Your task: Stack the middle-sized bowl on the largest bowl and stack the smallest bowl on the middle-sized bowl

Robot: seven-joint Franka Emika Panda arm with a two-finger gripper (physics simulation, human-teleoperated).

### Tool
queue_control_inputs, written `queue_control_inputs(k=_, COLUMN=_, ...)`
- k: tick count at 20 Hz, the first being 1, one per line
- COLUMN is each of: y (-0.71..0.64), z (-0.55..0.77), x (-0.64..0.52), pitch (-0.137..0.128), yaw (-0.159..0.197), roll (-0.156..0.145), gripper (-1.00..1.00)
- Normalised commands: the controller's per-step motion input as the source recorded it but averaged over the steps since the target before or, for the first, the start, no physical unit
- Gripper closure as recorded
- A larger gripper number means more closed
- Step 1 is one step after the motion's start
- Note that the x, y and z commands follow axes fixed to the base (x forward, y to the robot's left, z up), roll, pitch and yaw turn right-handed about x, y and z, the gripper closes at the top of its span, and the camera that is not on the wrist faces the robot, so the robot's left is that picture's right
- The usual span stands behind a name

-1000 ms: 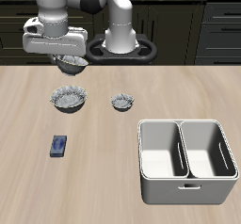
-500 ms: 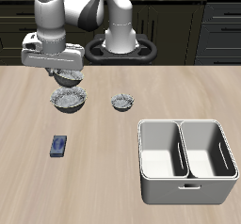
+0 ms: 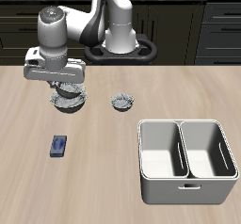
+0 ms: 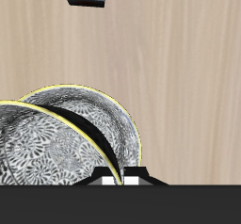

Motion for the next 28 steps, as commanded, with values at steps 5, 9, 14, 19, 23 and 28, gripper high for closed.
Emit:
queue_control_inputs(k=5, y=-0.06, z=-0.33, x=0.07, pitch=0.069, yaw=0.029, roll=-0.051, gripper=1.00)
queue_control_inputs(k=9, y=0.00, z=-0.23, x=0.00, pitch=0.055, yaw=0.078, roll=-0.100, gripper=-1.00)
queue_control_inputs(k=14, y=0.12, z=-0.03, x=-0.02, pitch=0.026, yaw=-0.019, roll=0.021, gripper=-1.00)
queue_control_inputs(k=19, y=0.26, z=0.22, x=-0.09, pitch=-0.016, yaw=-0.013, roll=0.035, gripper=-1.00)
queue_control_inputs(k=23, y=0.51, z=0.73, x=-0.23, pitch=-0.119, yaw=-0.015, roll=0.060, gripper=-1.00)
queue_control_inputs(k=28, y=0.47, z=0.45, x=-0.07, pitch=-0.053, yaw=-0.007, roll=0.063, gripper=-1.00)
